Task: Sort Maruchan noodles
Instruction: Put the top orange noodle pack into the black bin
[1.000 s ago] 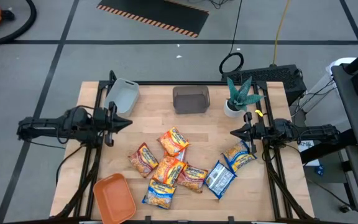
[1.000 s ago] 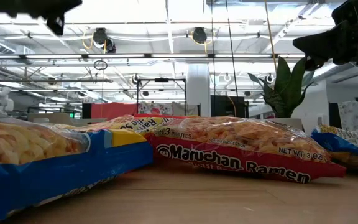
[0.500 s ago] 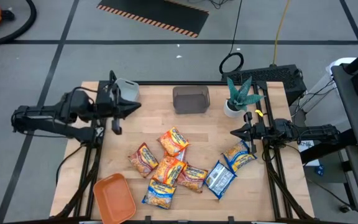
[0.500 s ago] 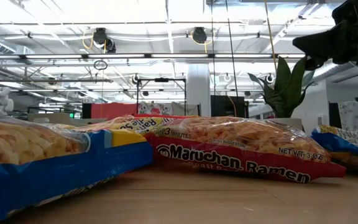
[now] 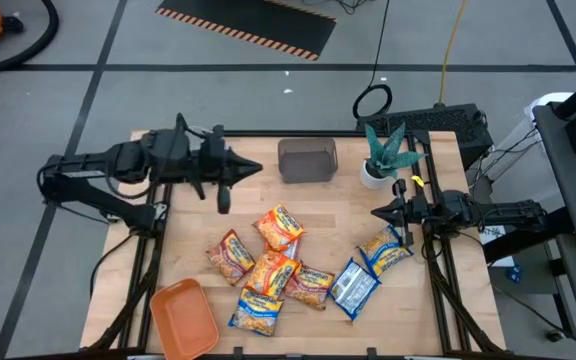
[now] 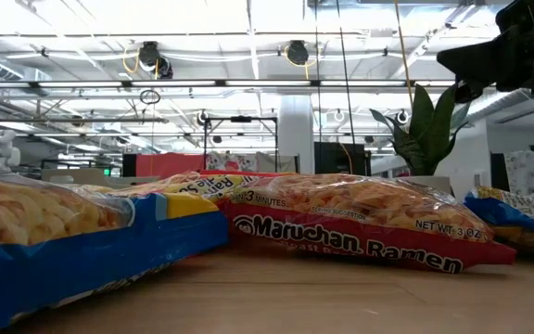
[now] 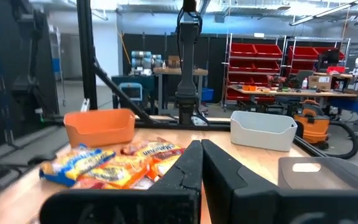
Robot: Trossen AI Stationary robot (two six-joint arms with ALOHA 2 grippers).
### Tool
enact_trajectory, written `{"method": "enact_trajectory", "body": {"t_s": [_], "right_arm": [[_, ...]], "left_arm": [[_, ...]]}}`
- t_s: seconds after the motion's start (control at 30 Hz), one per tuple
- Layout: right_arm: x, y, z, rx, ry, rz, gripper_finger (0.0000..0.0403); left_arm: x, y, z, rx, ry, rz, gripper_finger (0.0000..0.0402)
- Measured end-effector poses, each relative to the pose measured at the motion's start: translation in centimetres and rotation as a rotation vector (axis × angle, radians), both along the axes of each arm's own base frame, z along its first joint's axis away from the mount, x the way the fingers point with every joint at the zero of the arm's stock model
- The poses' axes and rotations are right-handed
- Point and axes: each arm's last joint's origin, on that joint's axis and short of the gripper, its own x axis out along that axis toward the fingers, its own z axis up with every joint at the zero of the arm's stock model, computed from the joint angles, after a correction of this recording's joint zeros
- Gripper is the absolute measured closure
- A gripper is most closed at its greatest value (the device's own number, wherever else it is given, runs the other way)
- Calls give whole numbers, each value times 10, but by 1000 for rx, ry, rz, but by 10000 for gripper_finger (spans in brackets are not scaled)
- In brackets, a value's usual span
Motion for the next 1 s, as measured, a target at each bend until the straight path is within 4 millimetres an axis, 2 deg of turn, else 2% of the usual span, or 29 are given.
{"method": "enact_trajectory", "body": {"t_s": [0.1,0.27,0.37,0.6,0.83,1.0], "right_arm": [[0,0,3,67,-30,9,403],[-2,0,9,85,-63,13,403],[-8,-1,34,98,-135,-14,403],[-12,-5,78,110,-115,-142,403],[3,-4,112,70,-67,-149,403],[21,-5,149,101,-45,-204,403]], "left_arm": [[9,1,-5,-24,53,30,382],[20,3,-25,-127,187,80,382],[24,2,-37,-163,277,104,382],[31,6,-63,-173,482,132,360],[33,20,-86,-160,697,191,307],[36,28,-100,-225,805,175,287]]}}
